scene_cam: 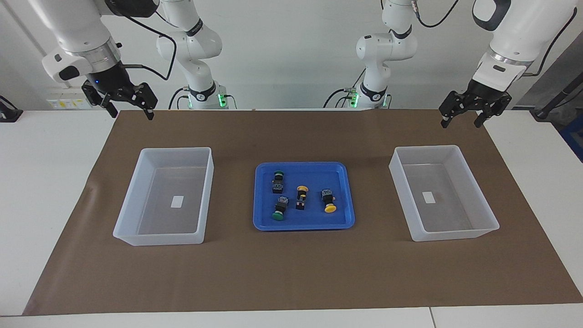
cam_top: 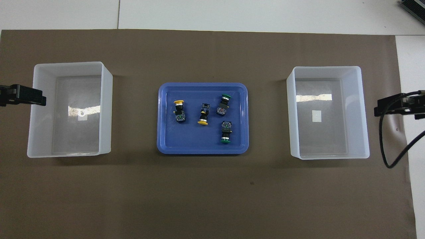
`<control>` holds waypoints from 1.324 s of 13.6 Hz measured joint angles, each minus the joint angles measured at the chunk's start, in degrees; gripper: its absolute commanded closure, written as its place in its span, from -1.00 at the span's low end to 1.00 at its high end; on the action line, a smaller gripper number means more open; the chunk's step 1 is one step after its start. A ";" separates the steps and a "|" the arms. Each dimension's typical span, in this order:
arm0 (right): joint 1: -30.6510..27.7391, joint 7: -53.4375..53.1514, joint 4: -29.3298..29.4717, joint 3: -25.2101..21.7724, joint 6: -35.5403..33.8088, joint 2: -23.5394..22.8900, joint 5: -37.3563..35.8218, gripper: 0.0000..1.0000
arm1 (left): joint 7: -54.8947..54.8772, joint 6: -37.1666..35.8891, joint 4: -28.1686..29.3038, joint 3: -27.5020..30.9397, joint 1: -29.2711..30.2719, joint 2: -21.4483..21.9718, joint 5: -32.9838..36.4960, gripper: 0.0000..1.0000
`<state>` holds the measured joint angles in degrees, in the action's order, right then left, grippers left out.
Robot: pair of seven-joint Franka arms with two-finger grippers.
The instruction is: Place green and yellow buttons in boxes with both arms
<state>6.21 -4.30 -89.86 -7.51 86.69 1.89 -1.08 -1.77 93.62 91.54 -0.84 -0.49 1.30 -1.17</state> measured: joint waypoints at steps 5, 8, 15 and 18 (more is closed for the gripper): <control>0.00 0.00 -0.01 0.00 -0.01 0.00 0.00 -1.00 | 0.00 -0.28 0.12 -0.21 -0.11 -0.46 -0.06 -1.00; -0.76 0.01 -0.02 0.26 -0.01 0.00 -0.01 -1.00 | 0.00 -0.94 0.21 -0.27 -0.18 -0.47 -0.06 -1.00; -2.43 0.03 -0.27 1.53 -0.01 0.00 -0.01 -1.00 | 0.00 3.91 0.65 -0.51 -3.09 -0.51 -0.14 -1.00; -2.43 0.03 -1.52 1.65 0.49 0.34 -0.01 -1.00 | 0.40 9.24 3.37 -0.62 -6.93 -0.51 -0.15 -1.00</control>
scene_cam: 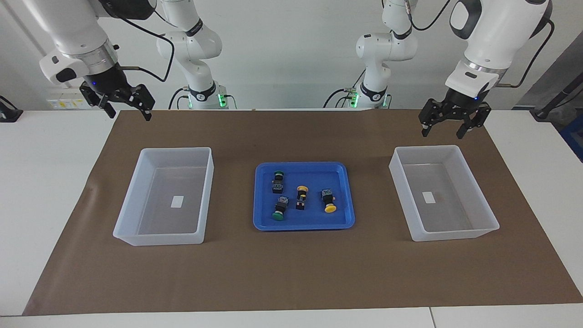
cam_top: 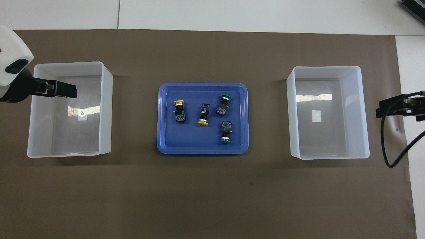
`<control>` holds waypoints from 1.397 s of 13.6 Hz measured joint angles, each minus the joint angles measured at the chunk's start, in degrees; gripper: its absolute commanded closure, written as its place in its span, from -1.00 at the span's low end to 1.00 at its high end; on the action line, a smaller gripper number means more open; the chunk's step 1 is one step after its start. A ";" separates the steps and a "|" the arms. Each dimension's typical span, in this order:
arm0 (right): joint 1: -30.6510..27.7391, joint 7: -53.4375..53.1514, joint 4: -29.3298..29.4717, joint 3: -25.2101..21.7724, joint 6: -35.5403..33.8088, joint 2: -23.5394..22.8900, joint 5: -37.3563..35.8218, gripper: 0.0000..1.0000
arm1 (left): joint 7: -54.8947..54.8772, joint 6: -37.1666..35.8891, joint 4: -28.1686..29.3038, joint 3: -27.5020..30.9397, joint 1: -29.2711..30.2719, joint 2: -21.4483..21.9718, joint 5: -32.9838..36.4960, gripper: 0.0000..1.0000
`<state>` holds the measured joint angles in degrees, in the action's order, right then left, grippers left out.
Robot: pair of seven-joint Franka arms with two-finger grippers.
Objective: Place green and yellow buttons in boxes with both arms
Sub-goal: 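Reach the left gripper to the yellow button in the blue tray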
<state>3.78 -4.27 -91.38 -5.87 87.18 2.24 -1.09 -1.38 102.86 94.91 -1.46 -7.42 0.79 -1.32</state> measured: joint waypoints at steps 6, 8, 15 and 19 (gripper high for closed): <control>2.13 -2.83 -1.89 0.49 2.88 0.79 0.25 -1.00 | 7.80 11.85 5.93 -0.23 -7.91 -2.32 -0.03 -1.00; 2.84 -3.16 -2.67 0.58 3.45 0.79 0.25 -1.00 | 10.61 15.04 7.16 -0.25 -9.95 -4.65 -0.03 -1.00; 4.79 -3.30 -3.20 0.60 4.16 0.82 0.24 -1.00 | 17.65 31.80 19.25 -0.34 -16.36 -6.28 -0.04 -1.00; 4.77 -3.30 -3.21 0.53 4.16 0.84 0.24 -1.00 | 18.92 36.63 22.21 -0.34 -17.41 -6.82 -0.04 -1.00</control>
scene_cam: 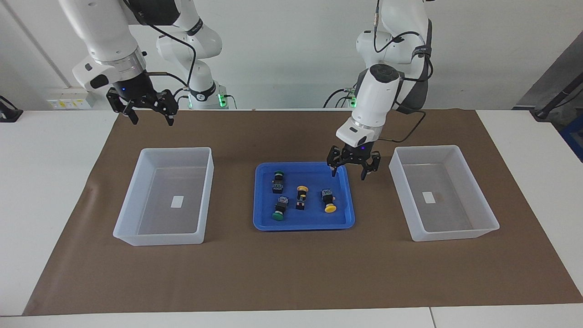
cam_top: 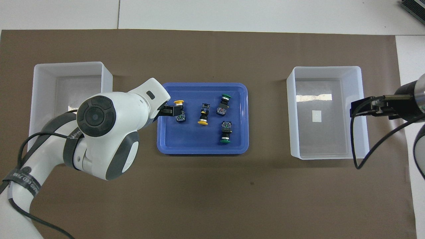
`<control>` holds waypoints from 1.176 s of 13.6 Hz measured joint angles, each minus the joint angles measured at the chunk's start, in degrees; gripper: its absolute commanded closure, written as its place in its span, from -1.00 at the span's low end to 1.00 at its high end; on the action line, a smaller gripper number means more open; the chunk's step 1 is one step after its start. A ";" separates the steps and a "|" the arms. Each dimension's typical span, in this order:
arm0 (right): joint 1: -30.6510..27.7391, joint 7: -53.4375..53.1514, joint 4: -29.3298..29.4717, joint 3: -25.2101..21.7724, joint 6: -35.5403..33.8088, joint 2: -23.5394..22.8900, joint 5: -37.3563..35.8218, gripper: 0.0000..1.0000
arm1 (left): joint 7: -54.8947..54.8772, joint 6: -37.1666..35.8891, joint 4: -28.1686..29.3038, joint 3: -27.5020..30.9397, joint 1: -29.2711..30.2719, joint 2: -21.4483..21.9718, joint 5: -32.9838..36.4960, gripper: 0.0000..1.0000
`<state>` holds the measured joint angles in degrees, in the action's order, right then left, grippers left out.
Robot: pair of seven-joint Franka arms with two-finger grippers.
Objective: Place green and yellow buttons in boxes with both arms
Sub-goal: 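Reach the left gripper to the yellow button in the blue tray, then grasp the yellow button with the left gripper while the right gripper reaches the tray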
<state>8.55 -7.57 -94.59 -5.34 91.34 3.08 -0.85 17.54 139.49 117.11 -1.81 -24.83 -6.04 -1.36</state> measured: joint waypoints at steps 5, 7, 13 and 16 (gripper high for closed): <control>0.00 0.00 -0.01 0.00 0.00 0.04 0.00 -1.00 | 6.29 7.79 0.43 0.01 -1.93 -7.48 0.00 -1.00; 0.00 0.00 -0.01 0.00 0.00 0.05 0.00 -1.00 | 6.80 7.98 0.04 0.14 -1.92 -9.01 0.00 -1.00; 0.00 0.00 -0.10 0.00 0.00 0.06 0.00 -1.00 | 7.19 7.83 -0.57 0.13 -2.19 -10.63 0.00 -0.45; 0.12 0.00 -0.73 0.06 0.00 0.09 0.03 -1.00 | 8.02 7.85 -1.02 0.13 -3.69 -12.39 0.00 0.22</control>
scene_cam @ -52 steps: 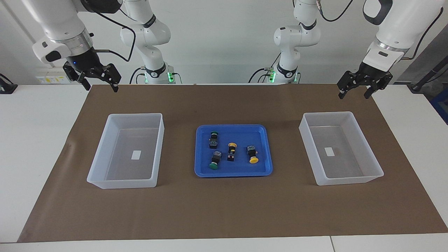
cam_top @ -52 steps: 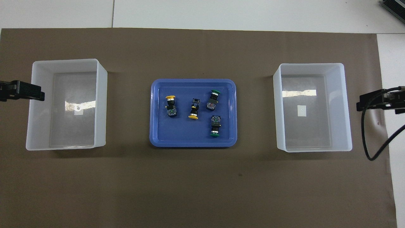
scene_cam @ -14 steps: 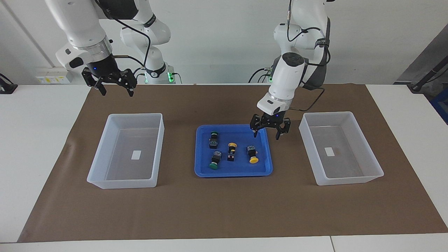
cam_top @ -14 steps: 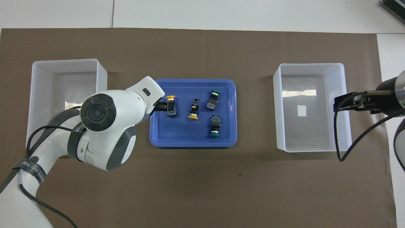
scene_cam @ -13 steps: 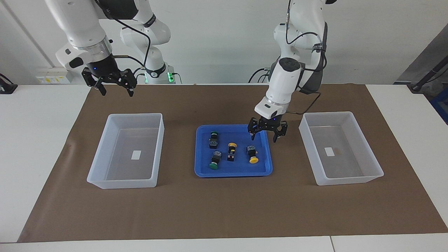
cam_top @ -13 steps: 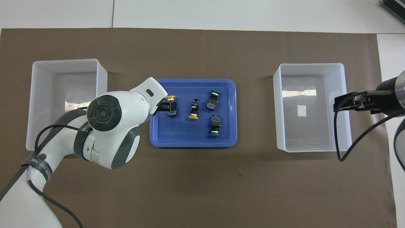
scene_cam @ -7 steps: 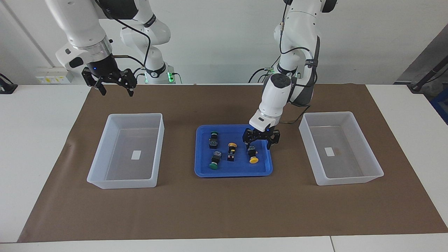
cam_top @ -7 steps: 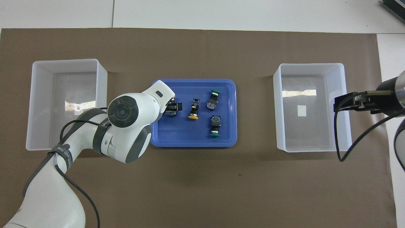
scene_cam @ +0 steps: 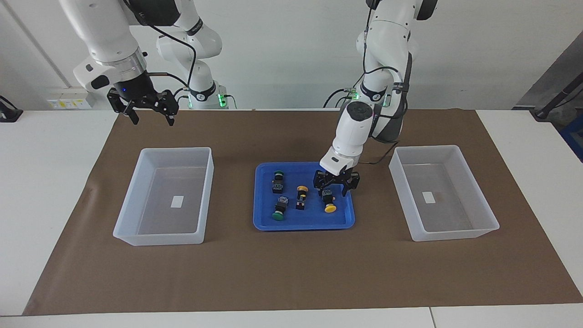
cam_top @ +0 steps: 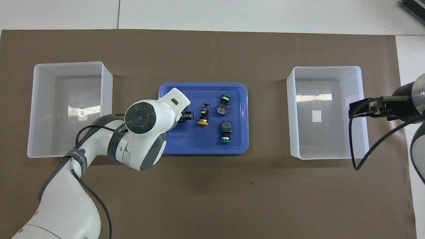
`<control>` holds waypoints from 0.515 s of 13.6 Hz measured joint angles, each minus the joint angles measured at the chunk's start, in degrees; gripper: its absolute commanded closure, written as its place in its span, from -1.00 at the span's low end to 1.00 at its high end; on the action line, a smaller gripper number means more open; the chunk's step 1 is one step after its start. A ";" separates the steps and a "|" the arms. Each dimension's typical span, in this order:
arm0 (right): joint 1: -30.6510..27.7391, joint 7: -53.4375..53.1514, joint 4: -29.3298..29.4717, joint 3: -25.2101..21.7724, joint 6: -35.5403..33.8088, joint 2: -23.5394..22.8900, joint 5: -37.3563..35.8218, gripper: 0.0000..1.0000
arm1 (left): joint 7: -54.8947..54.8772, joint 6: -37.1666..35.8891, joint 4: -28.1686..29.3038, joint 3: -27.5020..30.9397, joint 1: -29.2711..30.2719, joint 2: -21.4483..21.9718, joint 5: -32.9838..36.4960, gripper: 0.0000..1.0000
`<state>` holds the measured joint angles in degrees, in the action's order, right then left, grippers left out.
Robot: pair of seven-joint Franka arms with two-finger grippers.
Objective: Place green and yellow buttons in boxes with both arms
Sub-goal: 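Grasp the yellow button with the left gripper while the right gripper reaches the tray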
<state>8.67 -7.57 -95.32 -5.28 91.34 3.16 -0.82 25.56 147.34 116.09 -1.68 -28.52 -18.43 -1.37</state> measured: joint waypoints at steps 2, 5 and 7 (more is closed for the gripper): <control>0.61 -0.18 -0.90 0.09 1.85 -0.12 0.06 -1.00 | 0.26 0.00 -0.24 0.05 -0.44 -0.54 0.01 0.73; 5.06 -5.95 -2.03 0.28 6.12 -2.35 0.08 -1.00 | 0.27 -0.23 -0.47 0.14 -0.45 -0.53 0.03 1.00; 8.63 -10.63 -2.30 0.38 9.25 -4.91 0.08 -1.00 | 0.27 -1.66 -1.45 0.52 -0.43 -0.15 0.08 1.00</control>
<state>17.31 -18.20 -97.62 -4.90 100.59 -1.74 -0.74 25.82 145.68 114.64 -1.16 -28.95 -18.58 -1.29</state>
